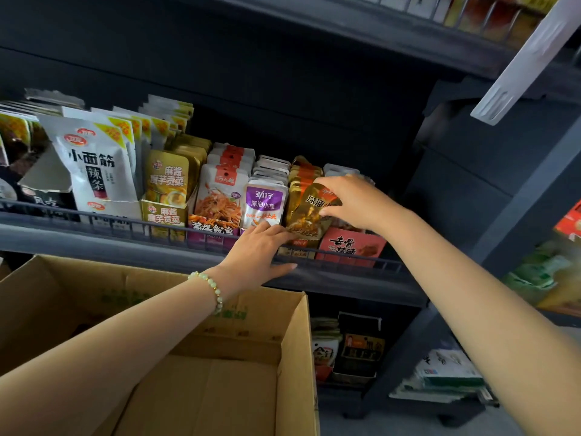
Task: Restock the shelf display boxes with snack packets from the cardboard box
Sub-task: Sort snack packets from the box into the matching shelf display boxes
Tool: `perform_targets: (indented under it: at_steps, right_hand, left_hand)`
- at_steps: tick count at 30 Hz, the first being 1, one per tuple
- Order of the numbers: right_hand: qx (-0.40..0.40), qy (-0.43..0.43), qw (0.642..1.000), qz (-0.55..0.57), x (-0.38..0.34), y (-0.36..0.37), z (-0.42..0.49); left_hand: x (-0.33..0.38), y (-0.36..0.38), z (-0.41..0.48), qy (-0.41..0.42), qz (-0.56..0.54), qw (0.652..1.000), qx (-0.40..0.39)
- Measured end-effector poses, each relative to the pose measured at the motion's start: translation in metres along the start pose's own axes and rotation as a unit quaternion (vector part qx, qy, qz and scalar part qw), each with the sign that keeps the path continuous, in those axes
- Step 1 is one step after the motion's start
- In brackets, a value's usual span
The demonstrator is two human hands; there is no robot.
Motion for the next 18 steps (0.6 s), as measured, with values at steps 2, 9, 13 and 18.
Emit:
perform_targets:
  at_steps: [2,9,13,18]
  right_hand:
    - [0.000,-0.015,0.999,-0.032,-0.009,0.001,0.001]
    - [-0.041,-0.034,0.998,-0.032,-0.021,0.020,0.000]
    - [0.017,0.006,0.992,0.125,-0.004,0.009,-0.006]
    - [0.043,0.040,0.990,0.132,0.001,0.025,-0.009]
  left_hand:
    - [0.002,0.000,0.002,0.003,0.000,1.000,0.001]
    - [0.003,-0.002,0.003,0.006,0.003,1.000,0.001]
    - [0.001,-0.002,0.002,0.003,-0.009,1.000,0.004]
    - [0.001,-0.002,0.001,0.000,-0.033,0.999,0.014]
Point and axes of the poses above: each hand's wrist, its own z-axis towards the middle knuckle, its own y-axis out of the palm, x = y × z, the point moved 6 cm from there along z, towards the middle knuckle, and after that the axes turned 4 degrees about -z, right-handed, at the moved point
